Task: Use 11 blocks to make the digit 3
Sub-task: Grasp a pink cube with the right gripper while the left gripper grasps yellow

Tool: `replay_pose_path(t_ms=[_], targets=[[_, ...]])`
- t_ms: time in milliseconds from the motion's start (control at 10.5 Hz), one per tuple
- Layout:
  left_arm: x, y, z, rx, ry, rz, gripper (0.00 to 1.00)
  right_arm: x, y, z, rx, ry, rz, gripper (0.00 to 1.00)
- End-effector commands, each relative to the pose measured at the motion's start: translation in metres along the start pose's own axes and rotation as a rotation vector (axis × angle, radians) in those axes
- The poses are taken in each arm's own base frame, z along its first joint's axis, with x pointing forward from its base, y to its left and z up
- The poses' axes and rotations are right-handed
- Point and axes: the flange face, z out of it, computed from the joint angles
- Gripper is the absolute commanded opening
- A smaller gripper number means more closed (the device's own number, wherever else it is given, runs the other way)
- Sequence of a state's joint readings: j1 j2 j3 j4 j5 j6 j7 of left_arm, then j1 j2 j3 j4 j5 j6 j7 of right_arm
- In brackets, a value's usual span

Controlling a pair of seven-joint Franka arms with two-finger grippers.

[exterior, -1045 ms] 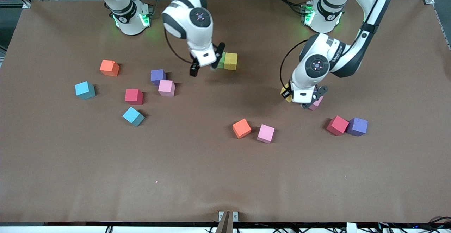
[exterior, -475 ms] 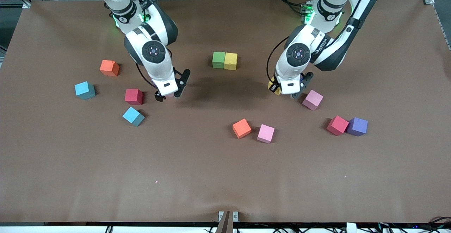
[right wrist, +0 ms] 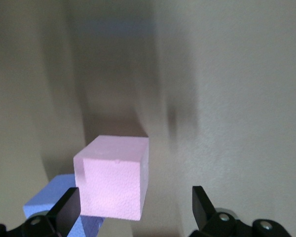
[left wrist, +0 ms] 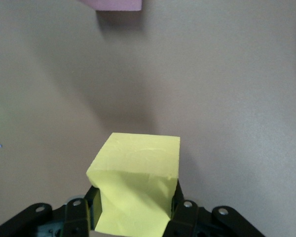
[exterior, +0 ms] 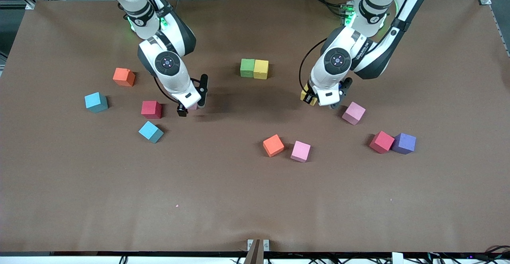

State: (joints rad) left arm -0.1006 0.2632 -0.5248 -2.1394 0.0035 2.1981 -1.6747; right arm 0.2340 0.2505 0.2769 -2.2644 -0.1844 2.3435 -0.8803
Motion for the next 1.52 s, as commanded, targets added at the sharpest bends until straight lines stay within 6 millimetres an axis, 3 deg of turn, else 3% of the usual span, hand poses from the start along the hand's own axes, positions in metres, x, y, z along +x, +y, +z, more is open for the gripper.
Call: replay_pose_path(t_ms=[0,190,475,665,855,950,1045,1426], targets=[[-0.010,-0.009,-0.003,0.000,-0.002,-0.097,0.37,-0.006,-0.006,0.006,0.003,-0.006,-0.044,1.00],[-0.022,-0.013,0.005,0.002,-0.005,-0.145,0.37,-0.002,-0.014,0.013,0.000,0.003,-0.061,1.00],[-0.044,-0.020,0.018,-0.030,-0.017,-0.249,0.37,0.000,-0.024,0.046,-0.016,0.054,-0.073,1.00],[-0.051,-0.024,0.023,-0.037,-0.022,-0.312,0.37,0.000,-0.025,0.048,-0.012,0.053,-0.074,1.00],[-0.059,-0.030,0.033,-0.063,-0.032,-0.358,0.27,0.000,-0.024,0.049,-0.011,0.054,-0.072,0.69],[-0.058,-0.031,0.036,-0.072,-0.037,-0.363,0.27,-0.004,-0.019,0.047,-0.016,0.057,-0.060,0.46],[-0.060,-0.034,0.040,-0.085,-0.044,-0.392,0.27,-0.011,-0.014,0.047,-0.015,0.060,-0.041,0.33],[-0.095,-0.050,0.061,-0.146,-0.093,-0.448,0.27,-0.009,0.005,0.020,-0.055,0.090,0.106,0.22]])
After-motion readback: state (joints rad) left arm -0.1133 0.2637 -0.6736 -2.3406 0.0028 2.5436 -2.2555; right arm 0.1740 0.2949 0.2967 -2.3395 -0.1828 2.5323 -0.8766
